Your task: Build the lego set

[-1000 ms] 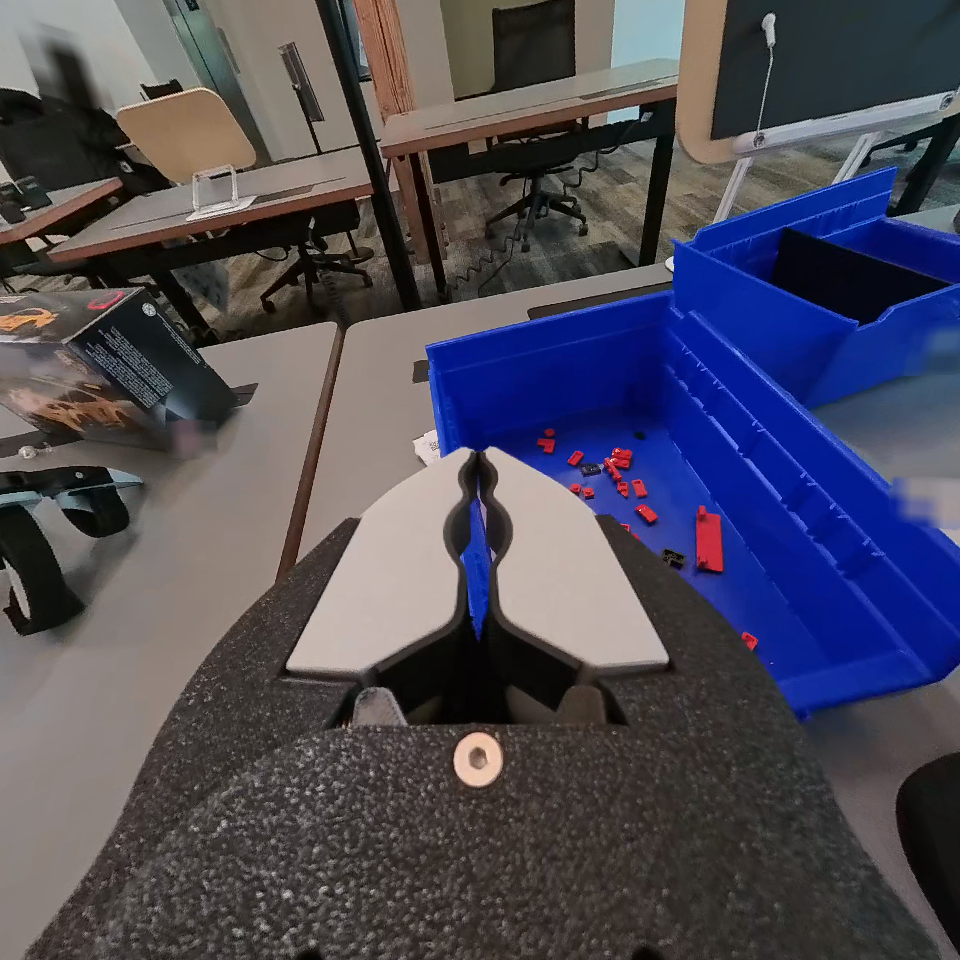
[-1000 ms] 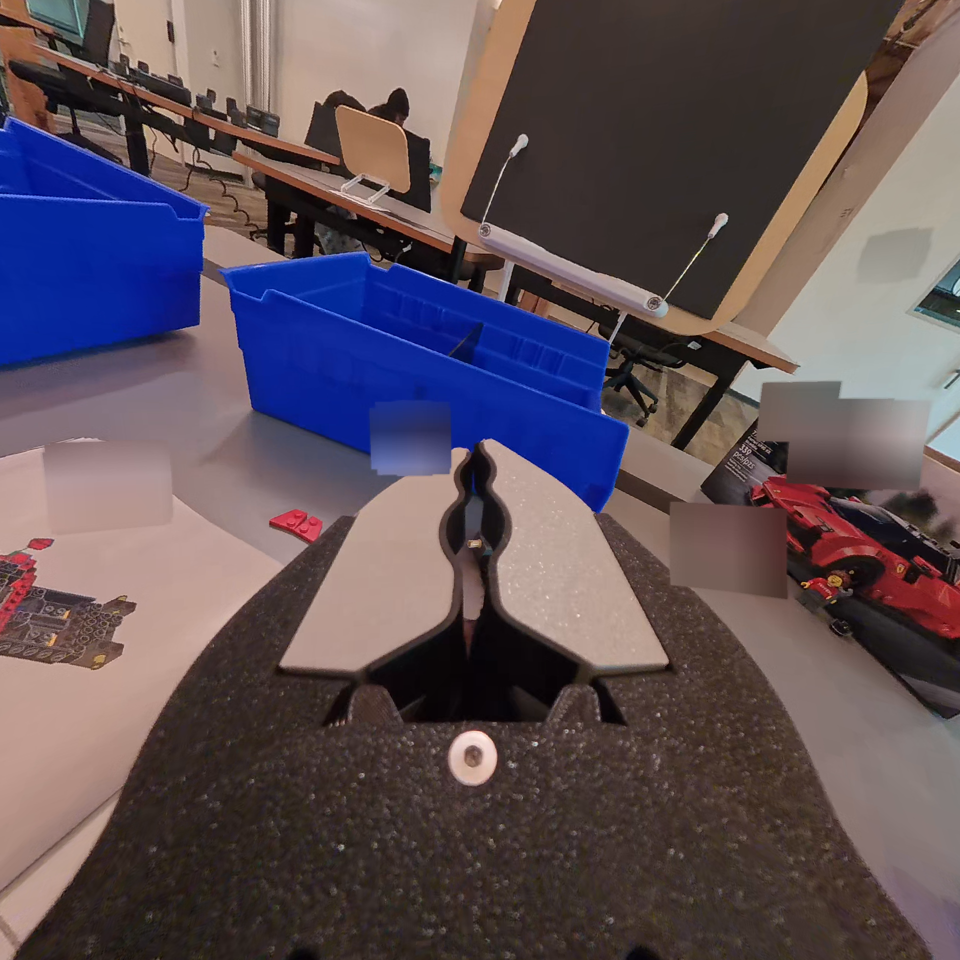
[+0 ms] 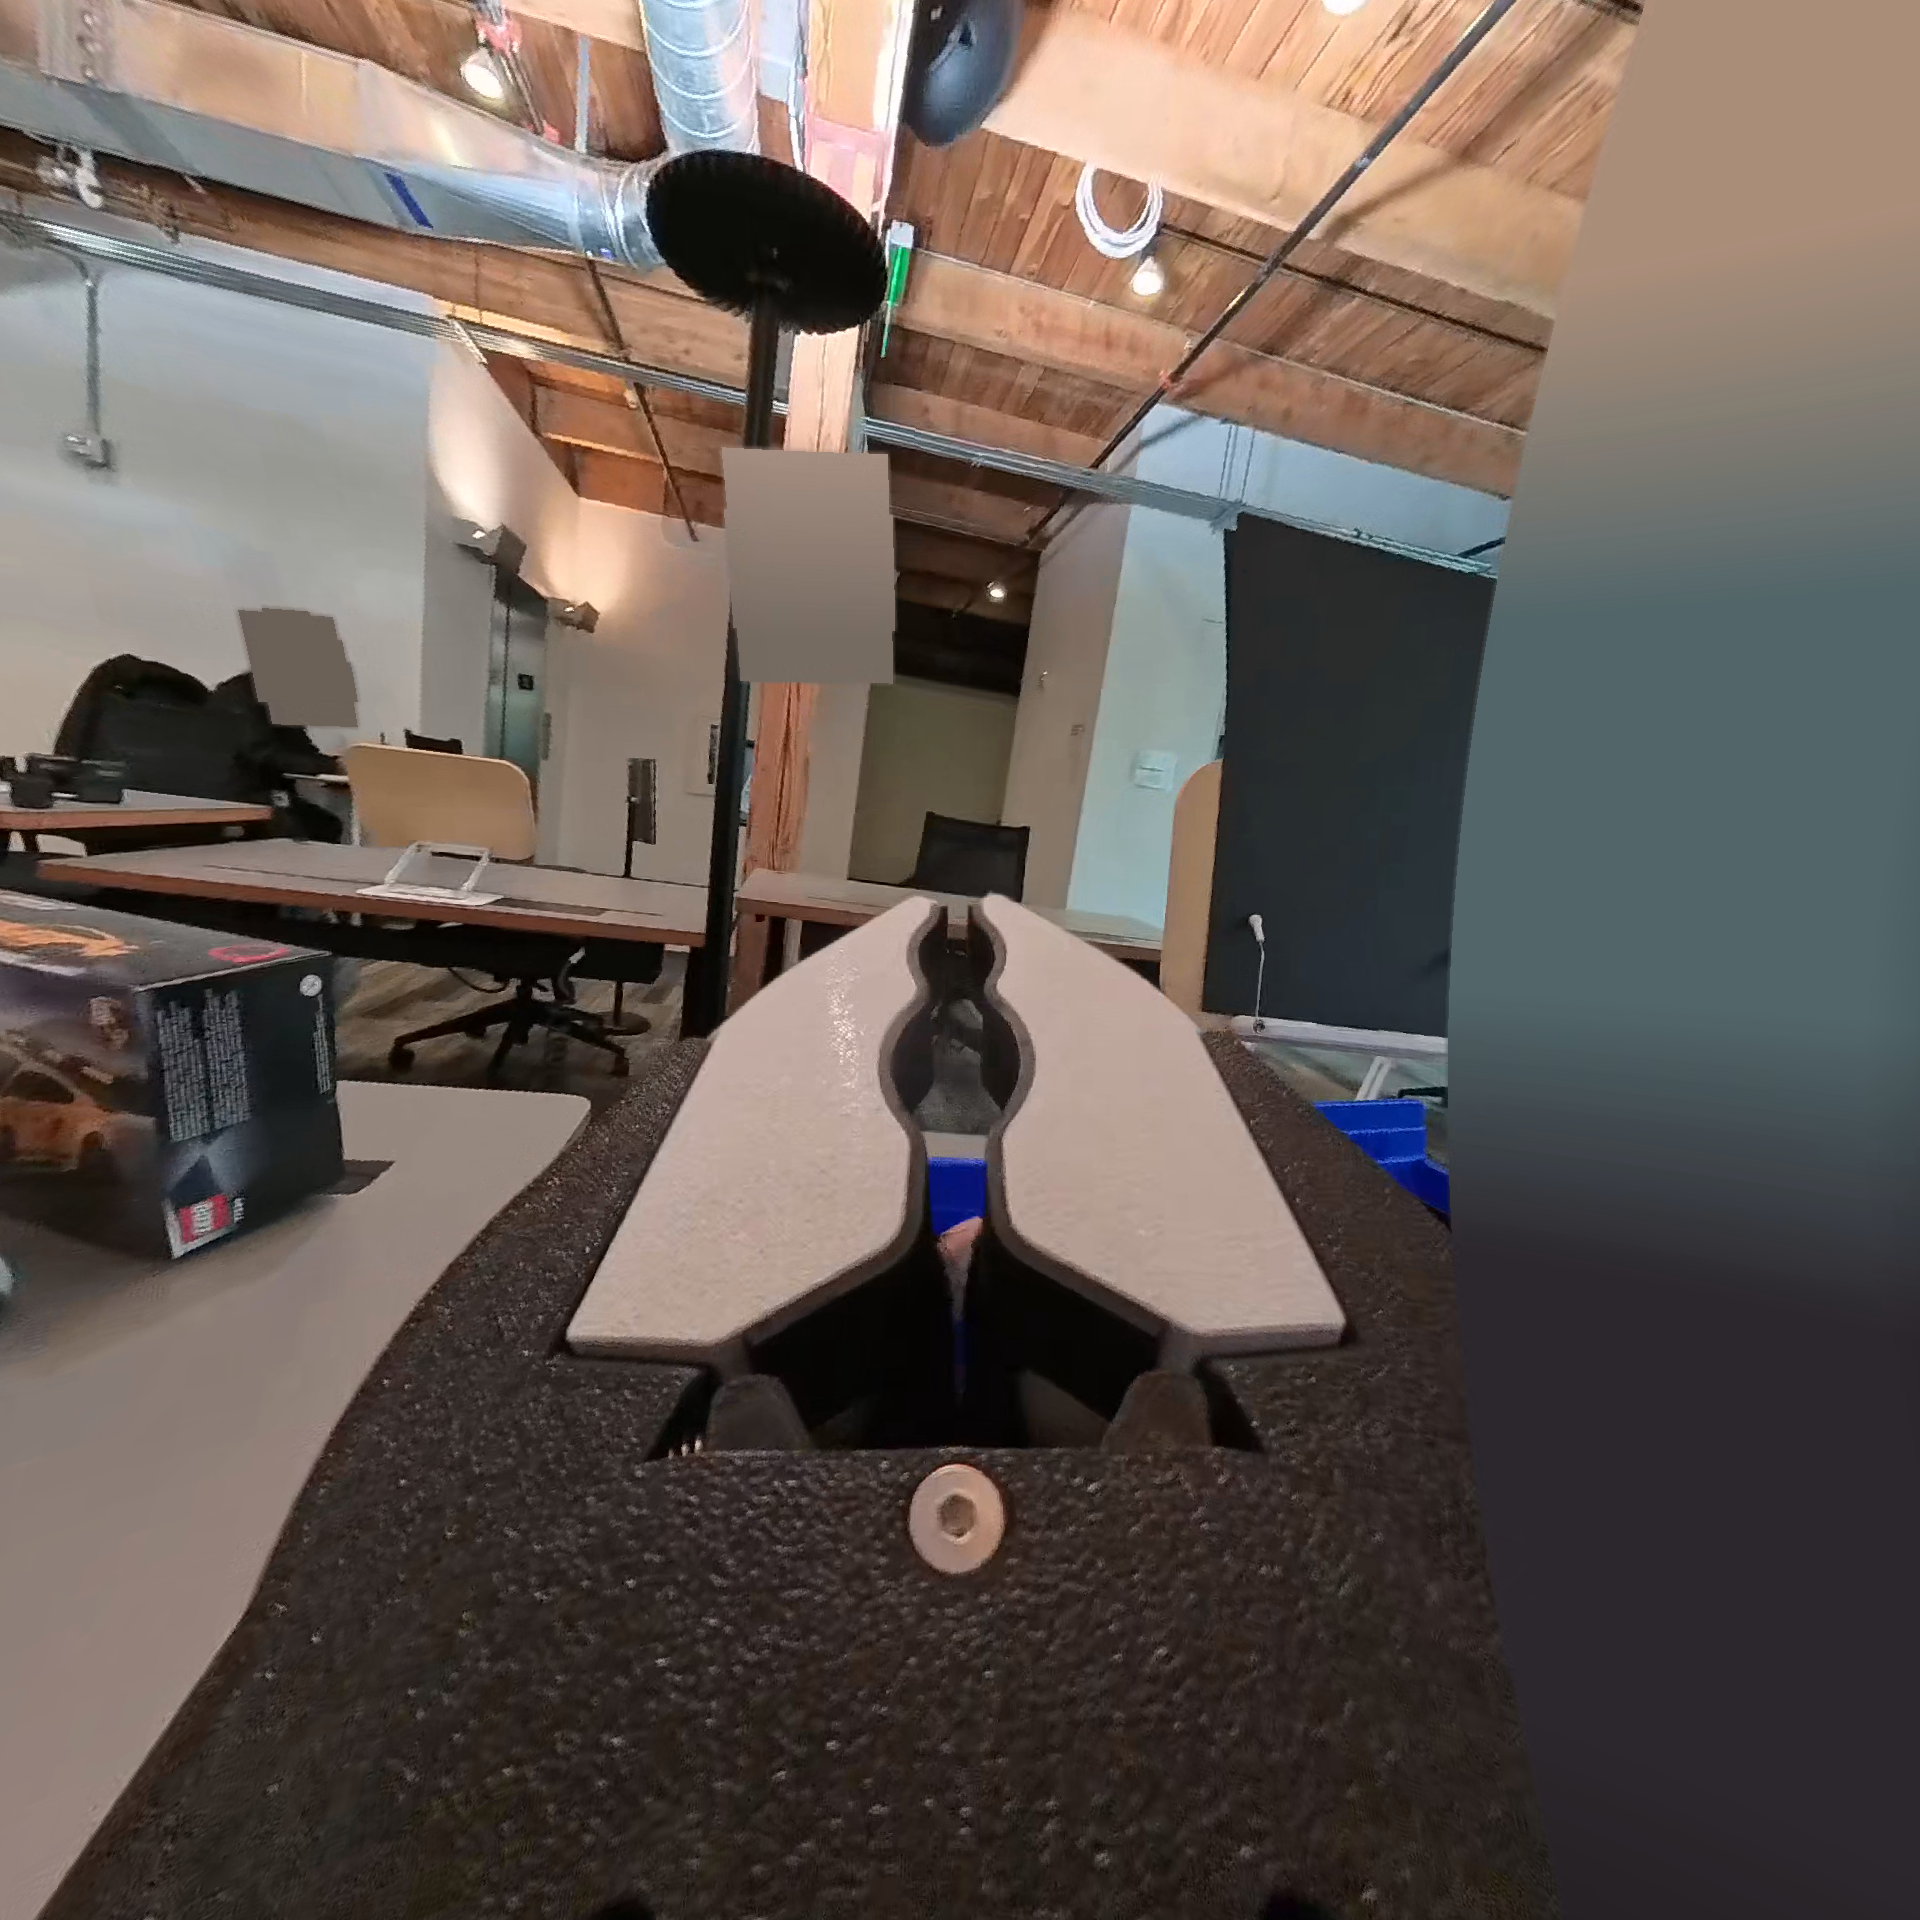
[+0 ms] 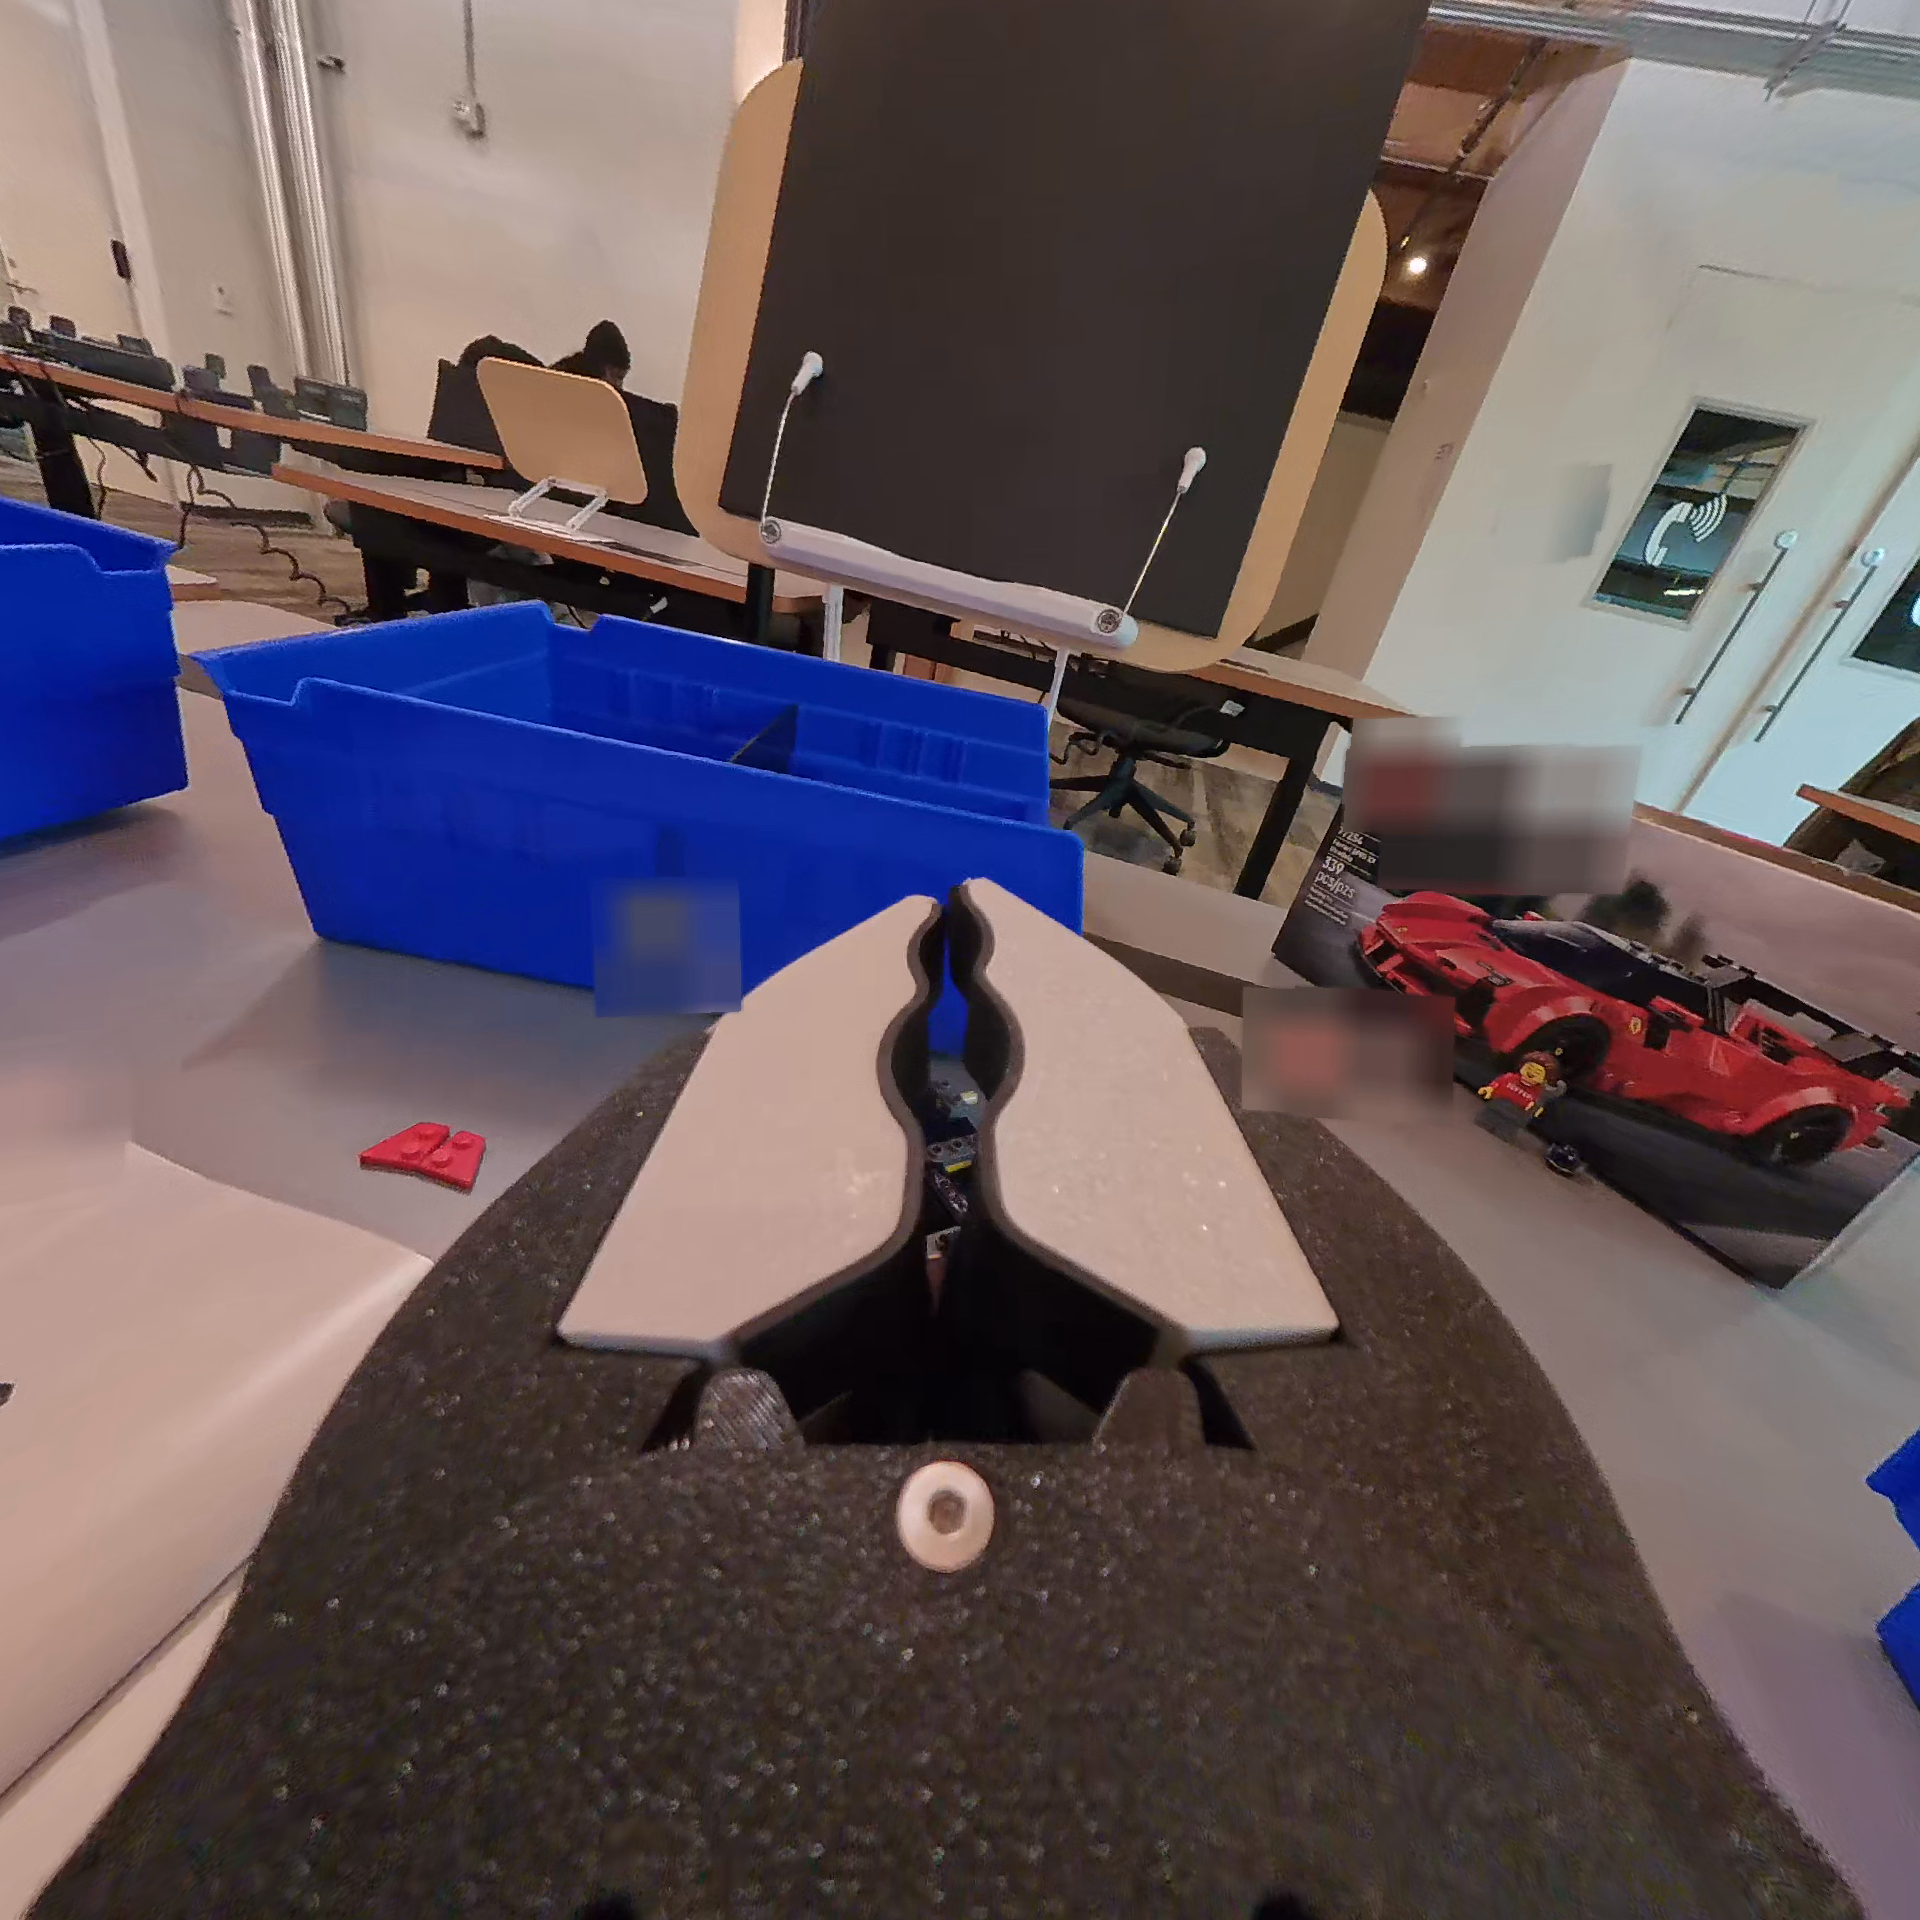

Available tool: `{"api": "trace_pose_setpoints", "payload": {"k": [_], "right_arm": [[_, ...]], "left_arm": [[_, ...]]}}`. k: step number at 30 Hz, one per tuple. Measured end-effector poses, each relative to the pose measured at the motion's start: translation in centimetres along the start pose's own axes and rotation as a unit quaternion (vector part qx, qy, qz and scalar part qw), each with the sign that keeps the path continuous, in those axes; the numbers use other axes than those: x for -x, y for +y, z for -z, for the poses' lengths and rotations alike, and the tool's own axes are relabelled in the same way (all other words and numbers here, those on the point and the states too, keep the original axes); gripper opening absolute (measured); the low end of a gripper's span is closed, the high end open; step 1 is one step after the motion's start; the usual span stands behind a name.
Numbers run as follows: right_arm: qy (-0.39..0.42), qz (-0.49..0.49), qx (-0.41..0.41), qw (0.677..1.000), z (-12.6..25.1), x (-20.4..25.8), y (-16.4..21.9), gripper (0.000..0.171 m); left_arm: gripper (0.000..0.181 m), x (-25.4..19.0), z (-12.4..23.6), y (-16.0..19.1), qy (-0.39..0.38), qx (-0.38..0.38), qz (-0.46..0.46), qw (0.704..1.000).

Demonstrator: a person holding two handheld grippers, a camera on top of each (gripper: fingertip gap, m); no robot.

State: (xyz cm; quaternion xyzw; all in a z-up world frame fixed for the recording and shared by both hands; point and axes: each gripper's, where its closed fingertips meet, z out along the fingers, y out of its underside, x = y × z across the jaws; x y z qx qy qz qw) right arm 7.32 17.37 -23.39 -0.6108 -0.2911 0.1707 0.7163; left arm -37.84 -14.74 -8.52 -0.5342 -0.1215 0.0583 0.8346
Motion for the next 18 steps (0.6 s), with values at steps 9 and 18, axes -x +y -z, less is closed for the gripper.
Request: {"api": "trace_pose_setpoints", "payload": {"k": [9, 18], "right_arm": [[0.004, -0.009, 0.007, 1.000, -0.3, -0.3, 0.5, 0.000], [0.000, -0.027, 0.017, 0.999, -0.6, -0.2, 1.1, 0.000]], "left_arm": [[0.006, 0.2, -0.7, 1.6, -0.009, 0.033, -0.016, 0.999], [0.003, 1.3, -0.9, 3.3, -0.044, 0.081, -0.066, 0.994]]}}
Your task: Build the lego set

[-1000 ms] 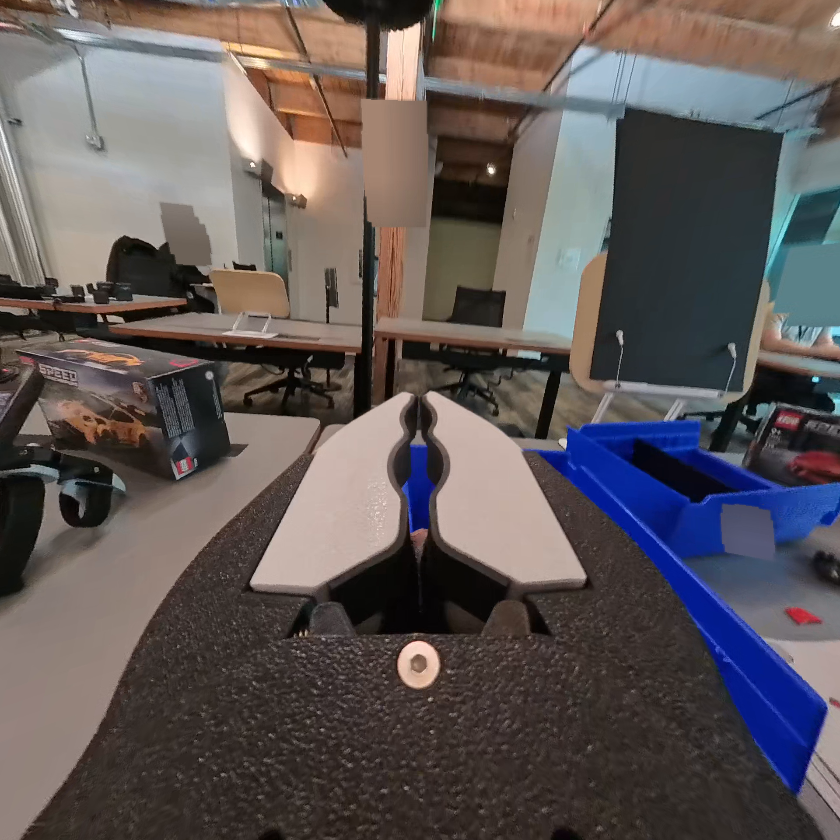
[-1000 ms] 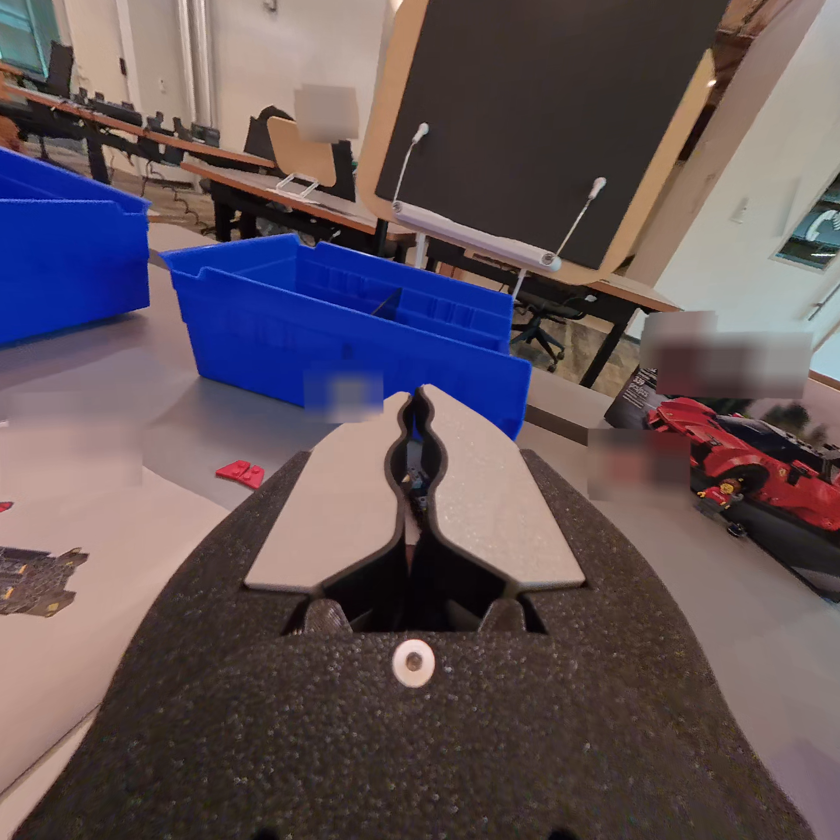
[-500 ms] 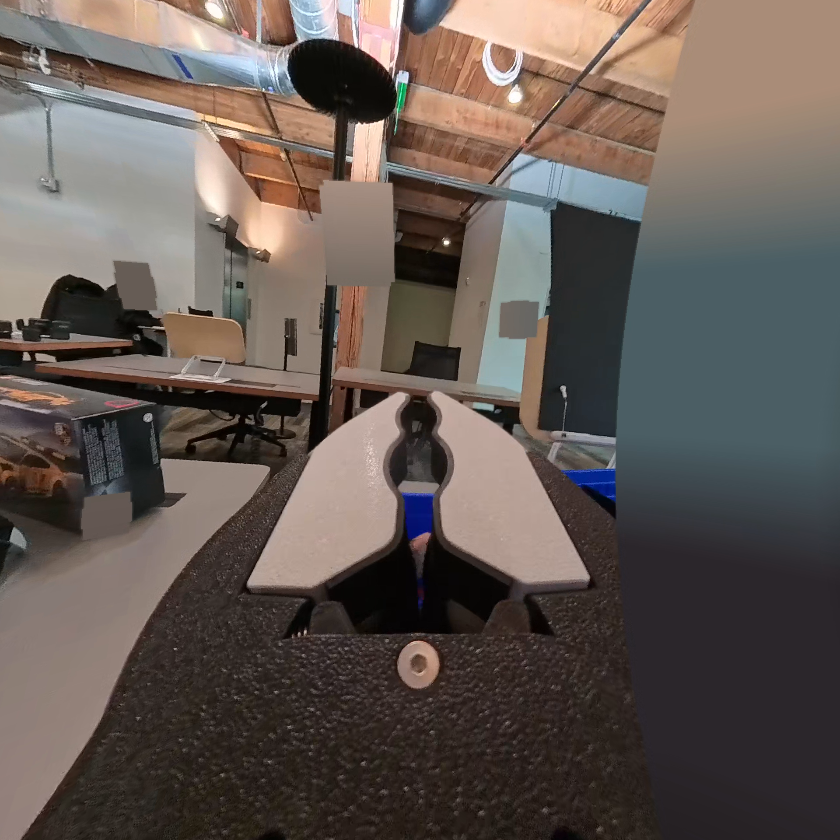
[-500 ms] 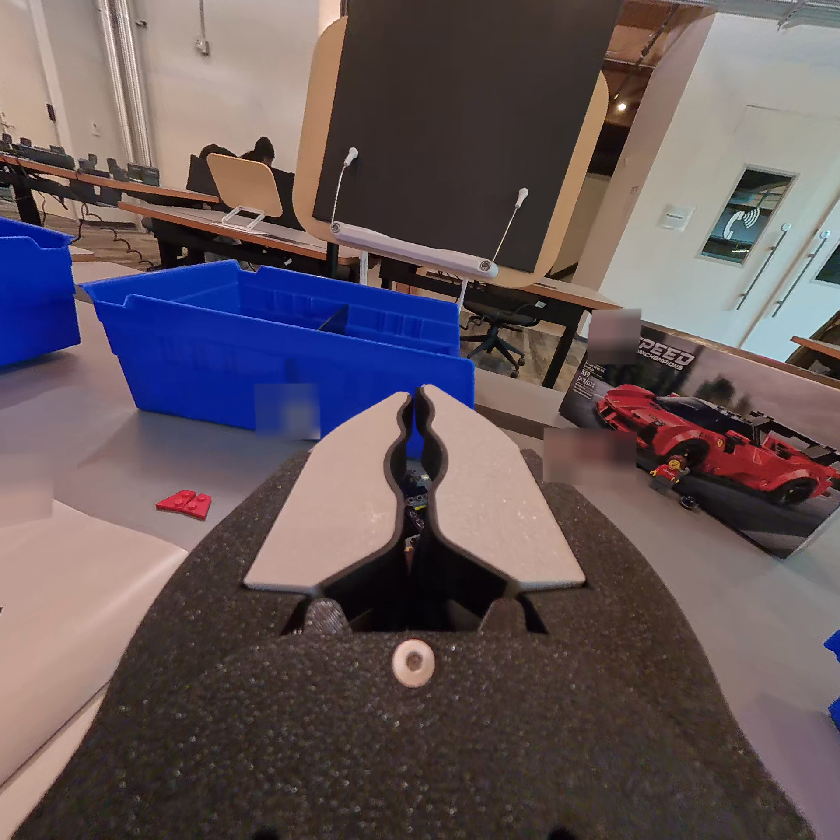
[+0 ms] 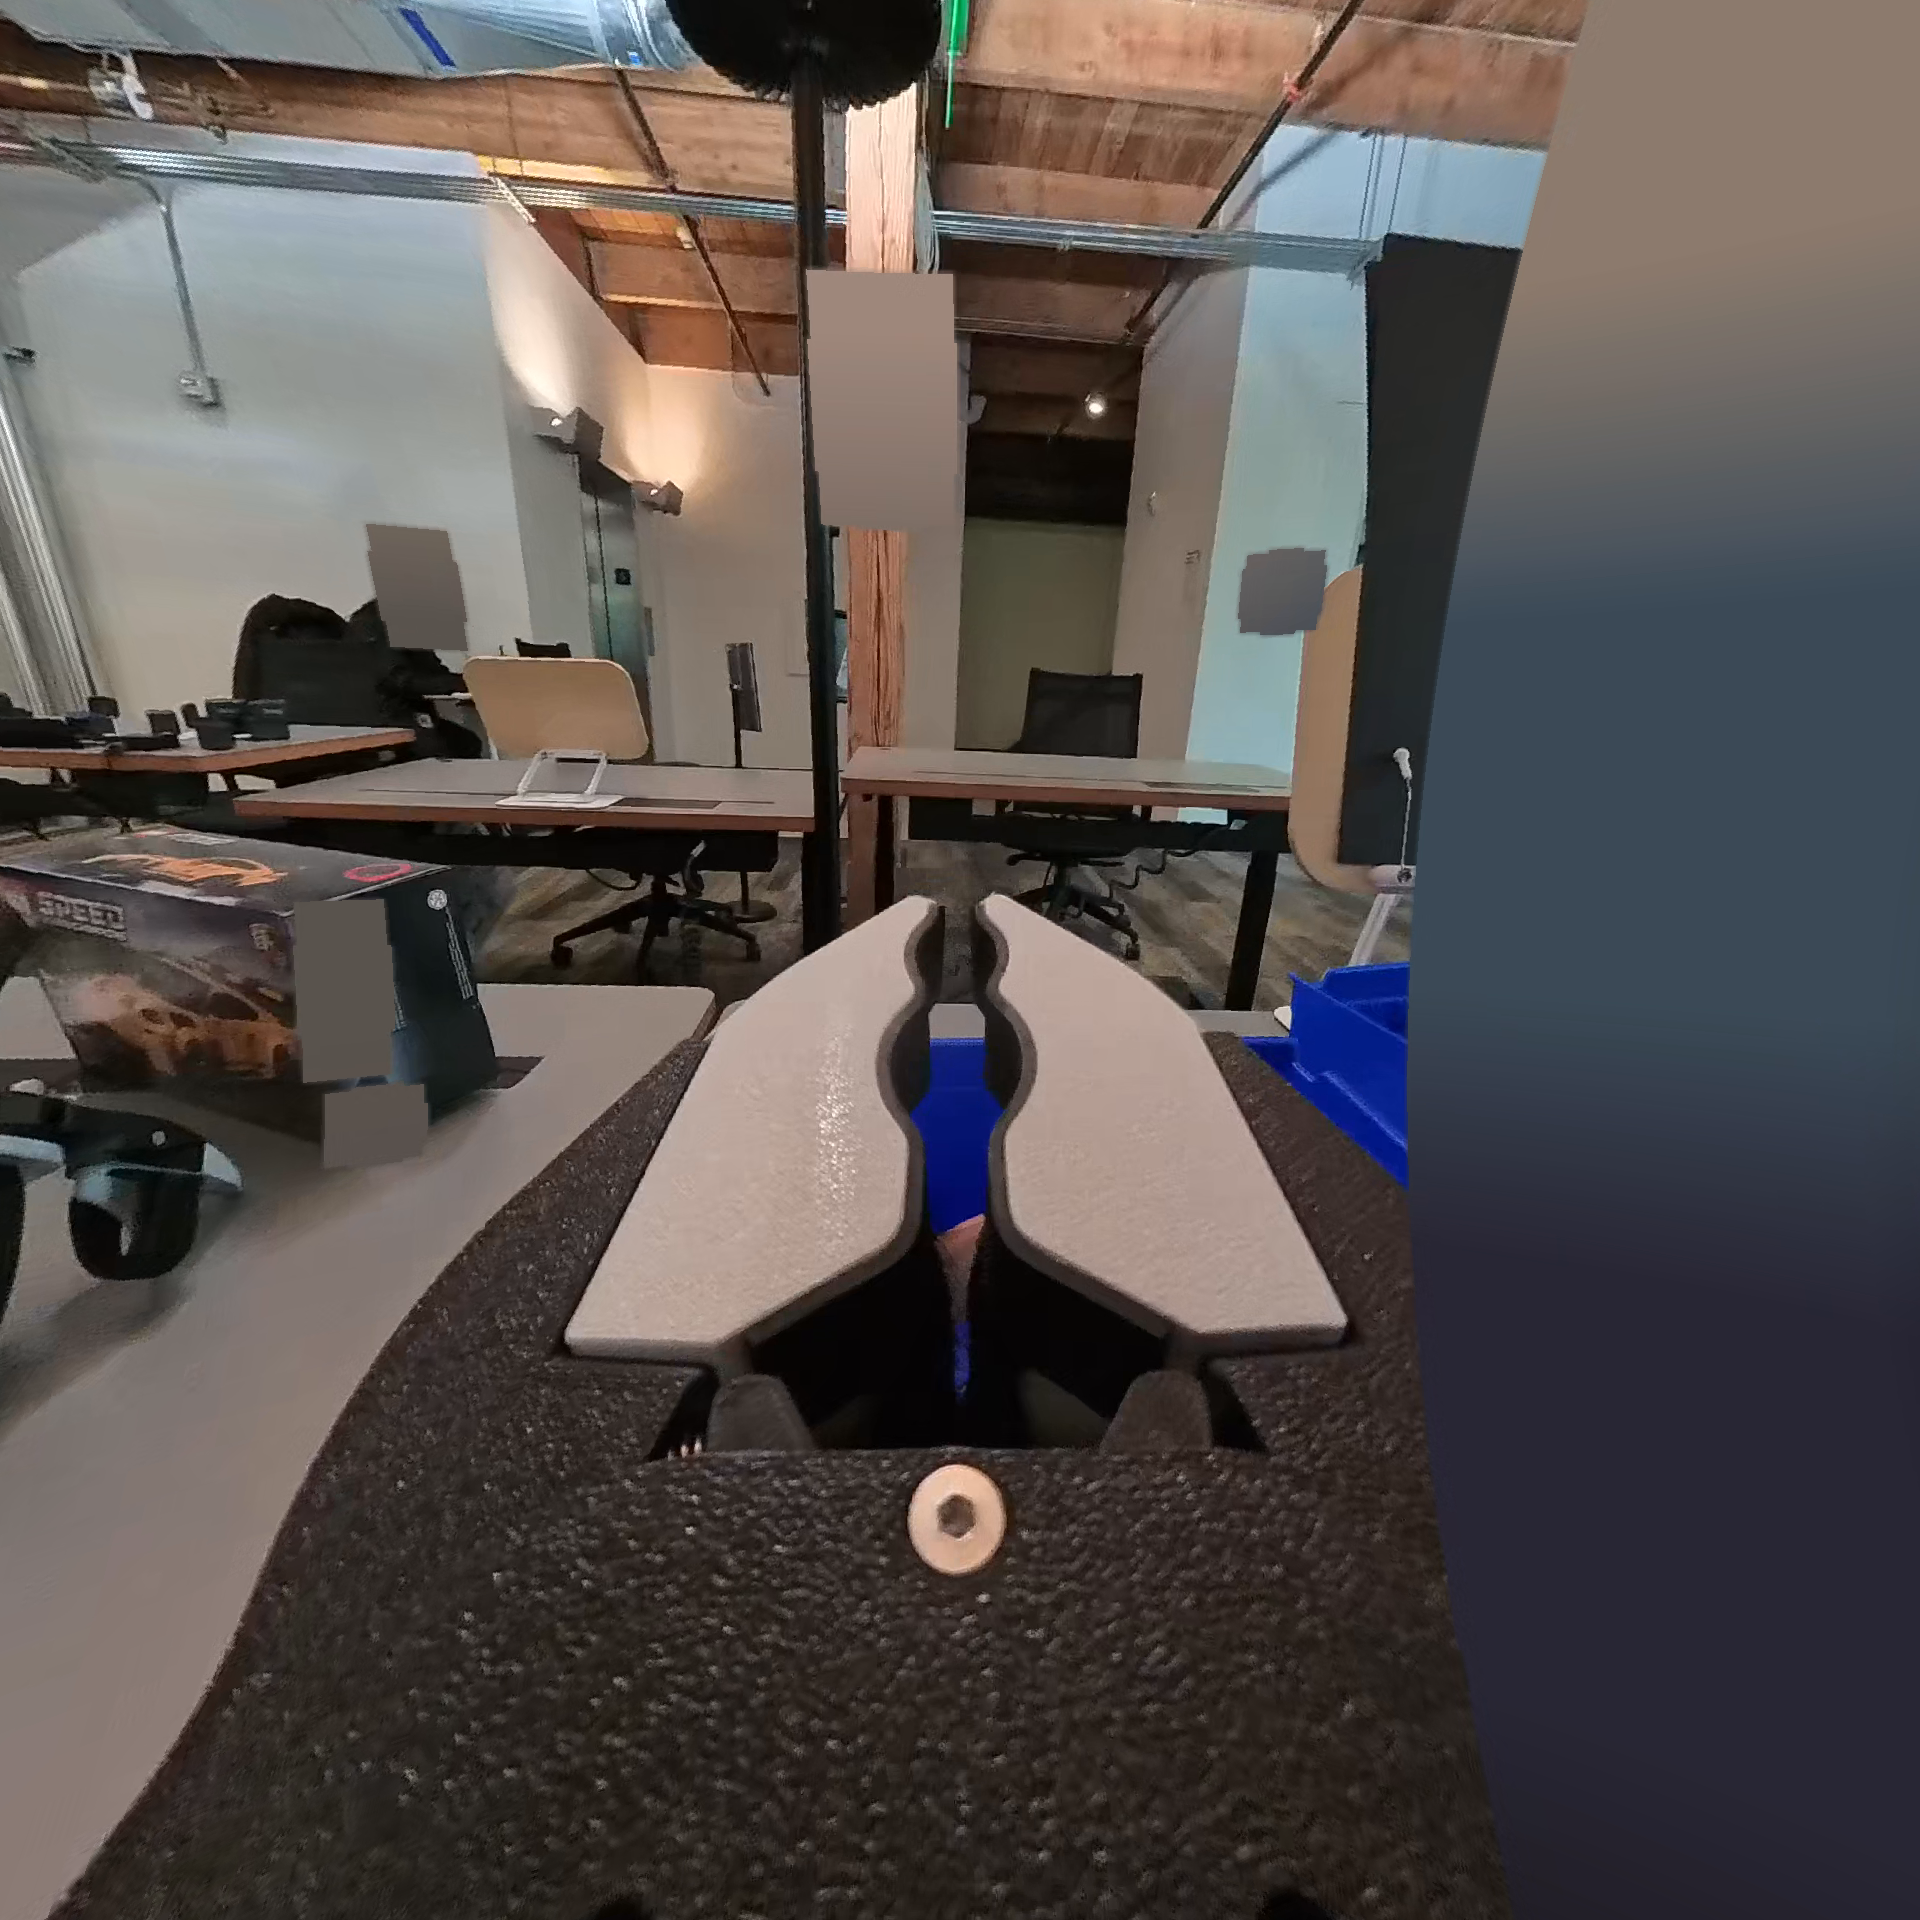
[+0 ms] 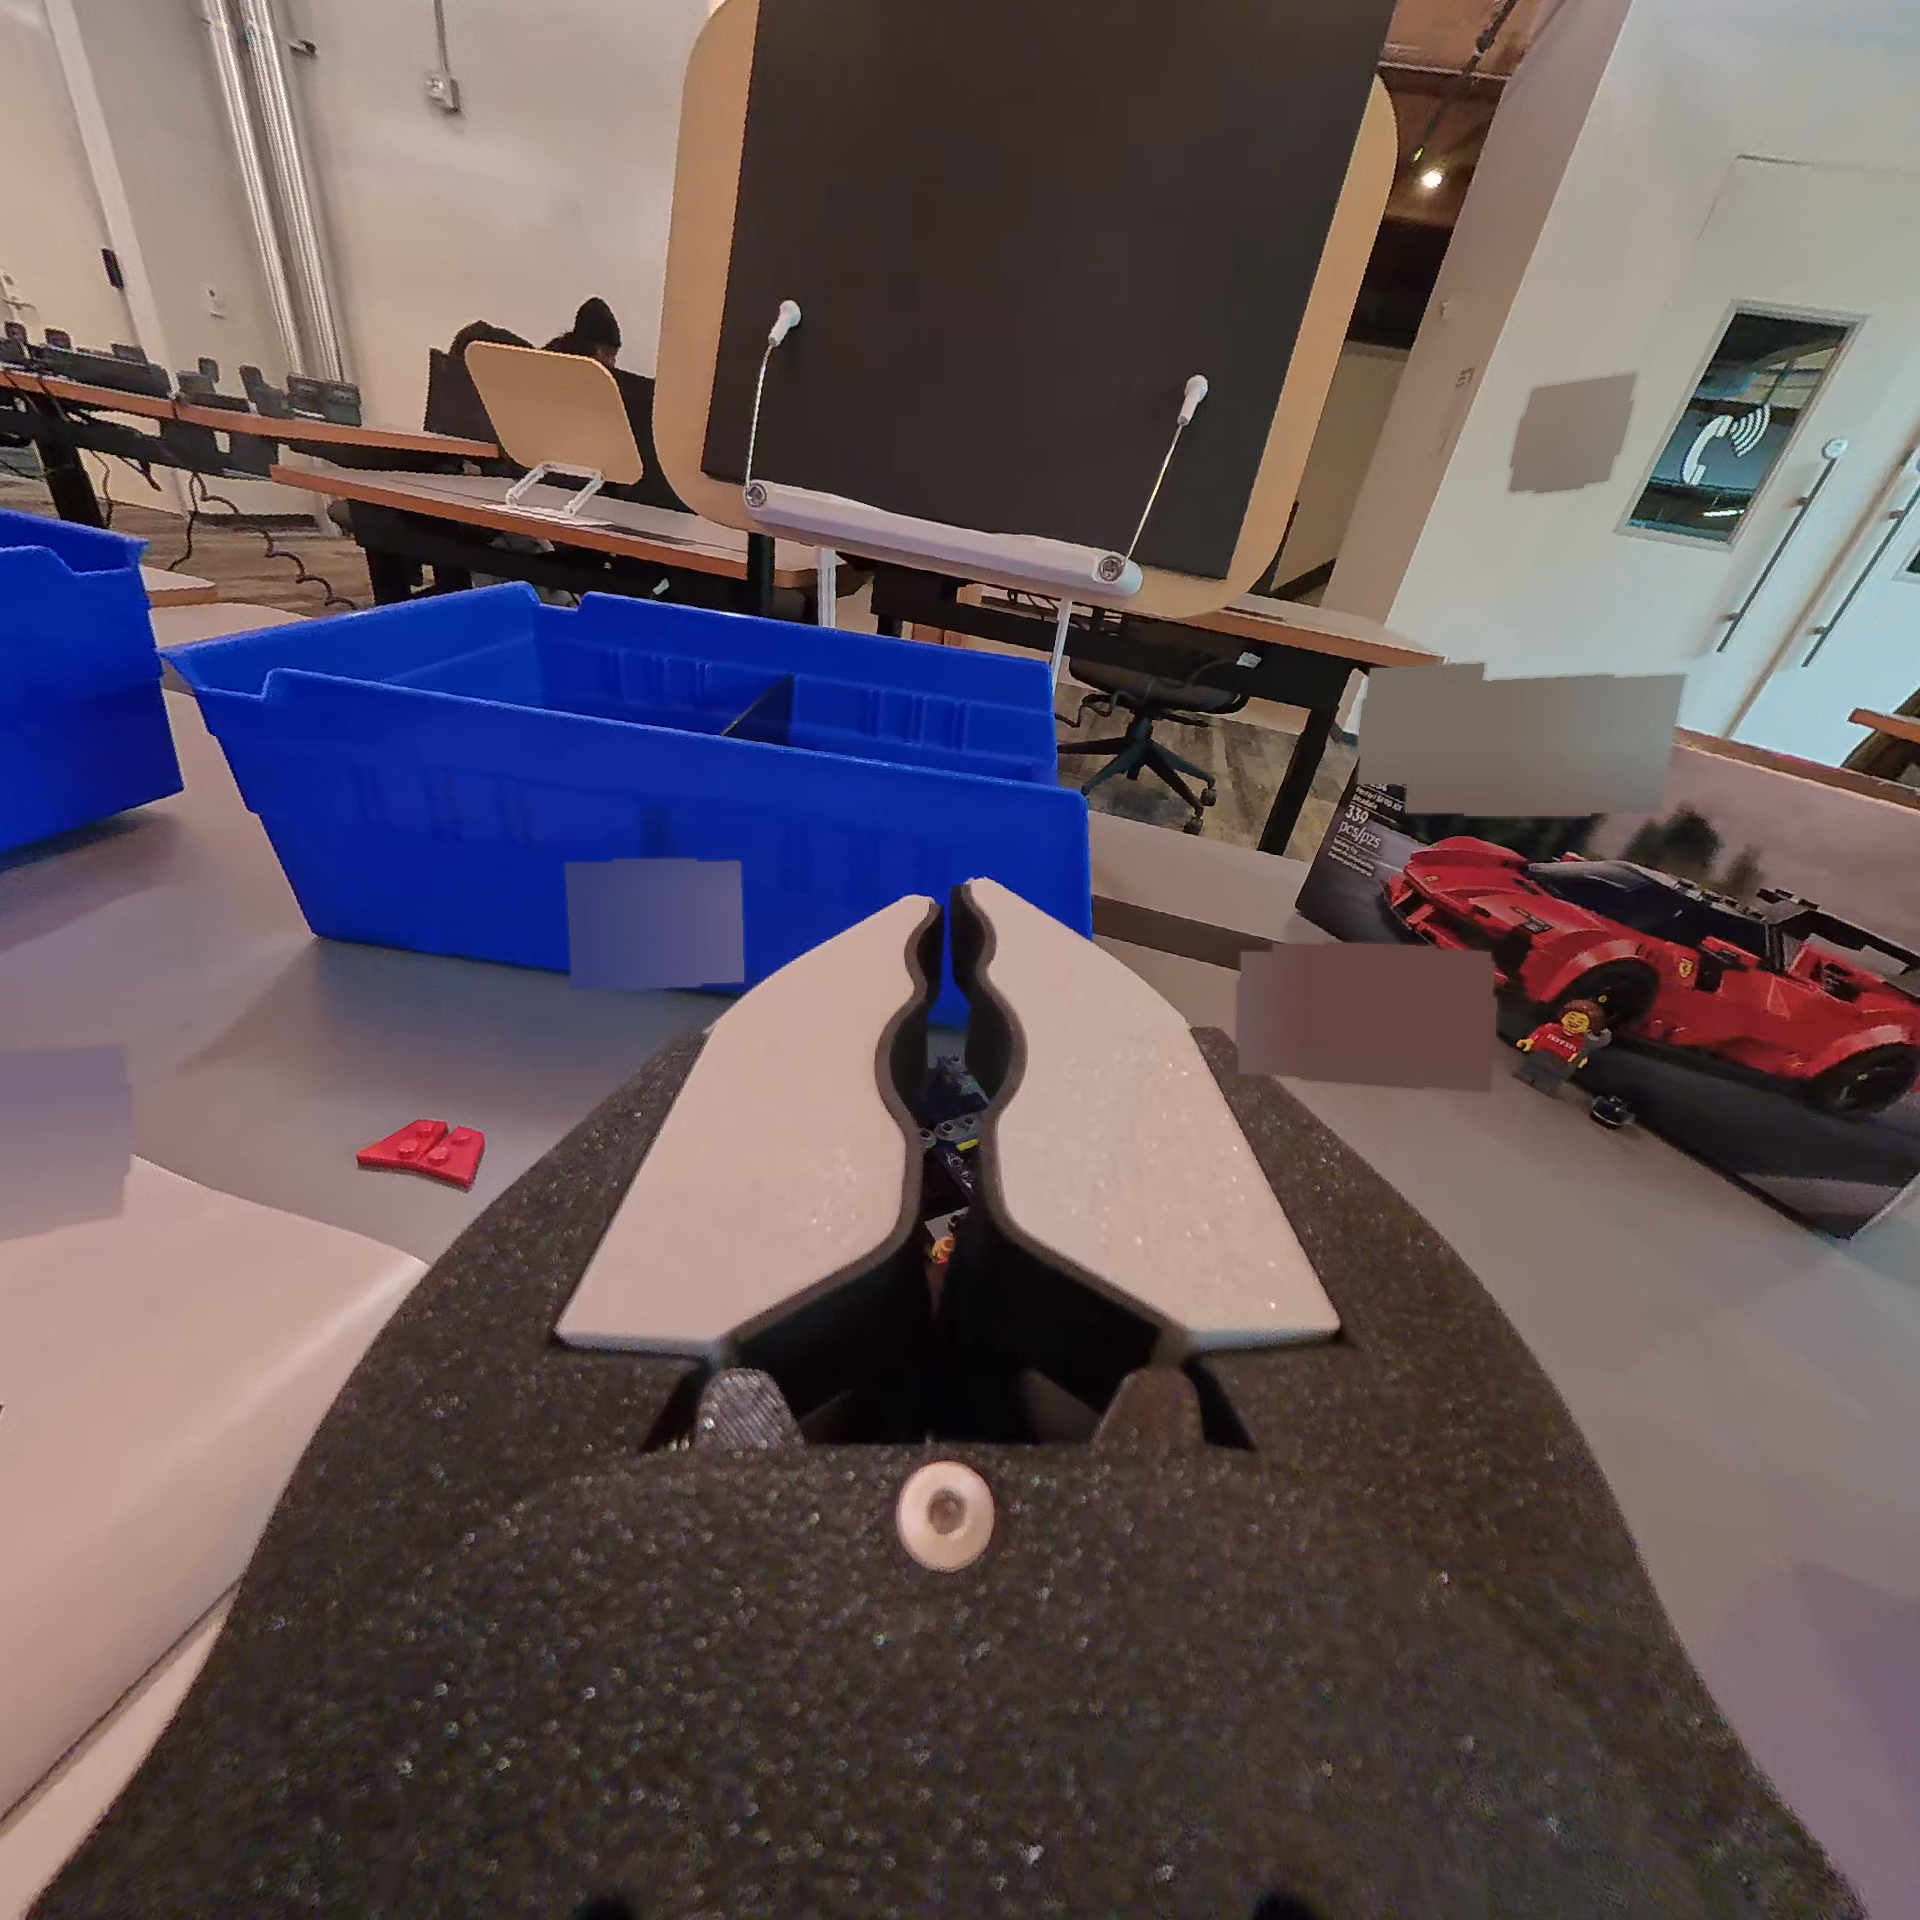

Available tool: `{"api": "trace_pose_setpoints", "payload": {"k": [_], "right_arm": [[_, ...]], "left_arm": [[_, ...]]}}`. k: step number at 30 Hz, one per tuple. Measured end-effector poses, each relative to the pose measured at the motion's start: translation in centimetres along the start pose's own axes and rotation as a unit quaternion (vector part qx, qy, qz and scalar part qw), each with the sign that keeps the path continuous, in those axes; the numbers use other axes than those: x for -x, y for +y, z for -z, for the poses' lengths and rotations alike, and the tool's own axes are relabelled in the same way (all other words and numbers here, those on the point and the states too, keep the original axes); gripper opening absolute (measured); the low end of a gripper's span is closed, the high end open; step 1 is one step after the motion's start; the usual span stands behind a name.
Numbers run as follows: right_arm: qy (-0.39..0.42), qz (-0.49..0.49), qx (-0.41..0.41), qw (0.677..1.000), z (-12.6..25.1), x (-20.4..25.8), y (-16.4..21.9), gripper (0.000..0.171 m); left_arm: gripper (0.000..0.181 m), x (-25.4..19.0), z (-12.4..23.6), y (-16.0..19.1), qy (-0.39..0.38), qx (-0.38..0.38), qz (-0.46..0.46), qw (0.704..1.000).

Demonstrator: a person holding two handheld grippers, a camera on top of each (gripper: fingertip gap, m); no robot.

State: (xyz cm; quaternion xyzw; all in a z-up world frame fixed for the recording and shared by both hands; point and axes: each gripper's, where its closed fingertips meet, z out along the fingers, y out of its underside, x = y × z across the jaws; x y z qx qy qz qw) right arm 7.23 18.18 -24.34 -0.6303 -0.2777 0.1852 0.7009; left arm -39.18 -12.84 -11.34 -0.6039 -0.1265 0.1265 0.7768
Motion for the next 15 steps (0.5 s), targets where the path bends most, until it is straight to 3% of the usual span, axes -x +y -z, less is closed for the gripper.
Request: {"api": "trace_pose_setpoints", "payload": {"k": [10, 15], "right_arm": [[-0.003, -0.023, -0.004, 1.000, -0.01, -0.12, -0.12, 0.001], [-0.008, -0.044, -0.004, 0.999, -0.09, -0.22, 0.03, 0.009]], "left_arm": [[0.001, -0.71, -0.39, -0.01, 0.015, -0.006, 0.008, 1.000], [0.036, -0.16, -0.46, 0.20, 0.007, -0.004, 0.045, 0.999]]}}
